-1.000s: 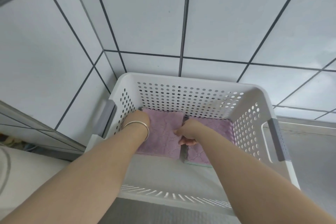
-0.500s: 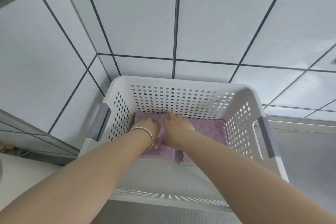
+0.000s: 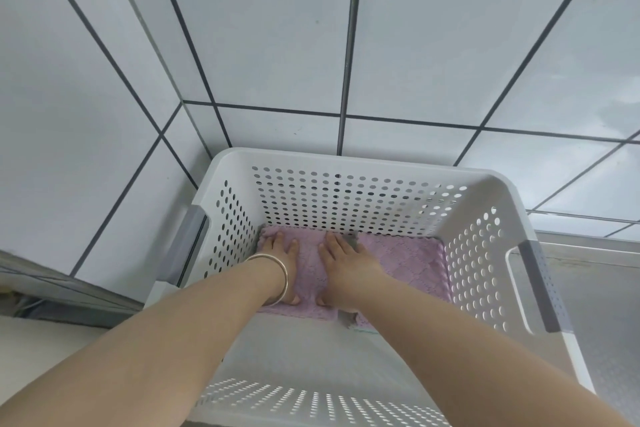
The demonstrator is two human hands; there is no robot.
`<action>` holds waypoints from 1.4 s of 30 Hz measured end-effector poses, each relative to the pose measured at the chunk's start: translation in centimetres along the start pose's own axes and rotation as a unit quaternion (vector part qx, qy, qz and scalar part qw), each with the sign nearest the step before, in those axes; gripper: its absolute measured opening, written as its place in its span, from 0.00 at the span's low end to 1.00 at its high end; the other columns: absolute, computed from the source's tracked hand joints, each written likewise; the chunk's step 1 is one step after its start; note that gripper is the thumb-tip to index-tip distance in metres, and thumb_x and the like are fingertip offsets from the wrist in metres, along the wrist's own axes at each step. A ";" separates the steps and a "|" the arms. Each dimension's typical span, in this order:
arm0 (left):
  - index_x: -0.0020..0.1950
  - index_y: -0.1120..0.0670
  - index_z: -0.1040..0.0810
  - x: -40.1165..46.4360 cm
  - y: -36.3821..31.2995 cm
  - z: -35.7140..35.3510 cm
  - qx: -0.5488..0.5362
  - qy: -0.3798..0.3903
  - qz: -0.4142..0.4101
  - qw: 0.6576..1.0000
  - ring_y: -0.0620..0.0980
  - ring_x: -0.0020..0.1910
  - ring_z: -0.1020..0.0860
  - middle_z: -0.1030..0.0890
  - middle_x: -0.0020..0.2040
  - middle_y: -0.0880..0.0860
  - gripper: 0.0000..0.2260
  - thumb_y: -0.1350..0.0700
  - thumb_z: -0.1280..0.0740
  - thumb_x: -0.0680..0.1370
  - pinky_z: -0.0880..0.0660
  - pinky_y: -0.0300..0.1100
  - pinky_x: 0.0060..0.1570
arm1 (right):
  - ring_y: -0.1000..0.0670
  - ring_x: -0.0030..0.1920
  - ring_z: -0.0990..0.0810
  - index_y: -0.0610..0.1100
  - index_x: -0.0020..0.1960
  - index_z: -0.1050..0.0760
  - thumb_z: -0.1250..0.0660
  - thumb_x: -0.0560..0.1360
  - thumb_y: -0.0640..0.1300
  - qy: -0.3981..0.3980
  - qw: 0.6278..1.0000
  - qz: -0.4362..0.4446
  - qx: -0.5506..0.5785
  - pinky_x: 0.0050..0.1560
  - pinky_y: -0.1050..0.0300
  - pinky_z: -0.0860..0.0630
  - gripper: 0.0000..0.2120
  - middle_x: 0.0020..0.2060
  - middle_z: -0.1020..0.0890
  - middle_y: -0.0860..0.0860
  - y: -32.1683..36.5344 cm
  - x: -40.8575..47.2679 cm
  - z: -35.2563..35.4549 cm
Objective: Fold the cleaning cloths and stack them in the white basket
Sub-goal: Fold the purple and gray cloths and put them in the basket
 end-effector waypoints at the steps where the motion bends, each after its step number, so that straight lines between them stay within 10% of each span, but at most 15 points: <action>1: 0.74 0.59 0.67 -0.1 0.0 -0.1 0.002 0.005 0.002 1.000 0.63 0.74 0.59 0.63 0.75 0.63 0.47 0.41 0.36 0.74 0.56 0.53 0.72 | 0.47 0.76 0.60 0.42 0.77 0.62 0.42 0.76 0.61 0.002 1.000 0.000 -0.003 0.75 0.46 0.57 0.43 0.76 0.61 0.45 0.0 0.1 -0.1; 10: 0.65 0.51 0.30 -5.1 -0.1 6.1 -0.024 -0.149 -0.047 0.987 0.53 0.57 0.25 0.25 0.61 0.53 0.17 0.48 0.41 0.78 0.27 0.46 0.57 | 0.45 0.59 0.25 0.46 0.64 0.29 0.37 0.75 0.53 -0.056 0.997 0.018 0.045 0.55 0.49 0.25 0.20 0.57 0.23 0.48 -1.4 -4.2 6.5; 17: 0.48 0.49 0.27 -16.8 -4.4 10.9 -0.078 -0.407 -0.085 0.906 0.51 0.44 0.24 0.21 0.46 0.50 0.08 0.49 0.43 0.79 0.28 0.43 0.40 | 0.46 0.49 0.22 0.46 0.52 0.24 0.40 0.76 0.50 -0.276 0.961 0.006 0.031 0.41 0.56 0.31 0.11 0.48 0.21 0.50 -2.6 -16.6 10.2; 21: 0.45 0.49 0.27 -22.3 -9.3 10.9 -0.112 -0.506 -0.148 0.842 0.52 0.40 0.22 0.22 0.41 0.47 0.08 0.48 0.42 0.78 0.33 0.41 0.34 | 0.49 0.26 0.25 0.46 0.27 0.28 0.26 0.58 0.44 -0.447 0.892 -0.058 0.046 0.24 0.64 0.39 0.10 0.24 0.26 0.53 -4.4 -24.0 8.6; 25: 0.34 0.50 0.29 -24.6 -15.1 9.7 -0.143 -0.560 -0.242 0.780 0.51 0.24 0.25 0.25 0.27 0.48 0.10 0.47 0.41 0.72 0.37 0.37 0.22 | 0.50 0.25 0.29 0.47 0.27 0.30 0.37 0.64 0.45 -0.521 0.840 -0.130 0.077 0.25 0.65 0.46 0.08 0.23 0.28 0.54 -6.8 -30.5 4.6; 38: 0.35 0.49 0.27 -25.8 -44.9 5.3 -0.137 -0.461 -0.390 0.785 0.52 0.26 0.23 0.23 0.29 0.47 0.03 0.51 0.36 0.67 0.40 0.36 0.23 | 0.51 0.23 0.30 0.48 0.26 0.31 0.44 0.64 0.47 -0.506 0.797 -0.305 0.121 0.22 0.65 0.44 0.09 0.22 0.29 0.54 -22.7 -47.1 -14.8; 42: 0.43 0.50 0.24 -24.9 -53.6 3.1 -0.155 -0.372 -0.410 0.818 0.55 0.40 0.21 0.19 0.41 0.50 0.17 0.46 0.50 0.71 0.28 0.44 0.33 | 0.54 0.23 0.28 0.50 0.25 0.29 0.34 0.60 0.47 -0.462 0.809 -0.336 0.142 0.21 0.66 0.45 0.06 0.22 0.28 0.55 -27.8 -49.8 -21.4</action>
Point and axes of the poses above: each hand's wrist, its own x-axis towards the middle knuckle, its own z-axis out of the back of the hand, y = z × x, the point moved 3 cm from there along x, towards the middle knuckle
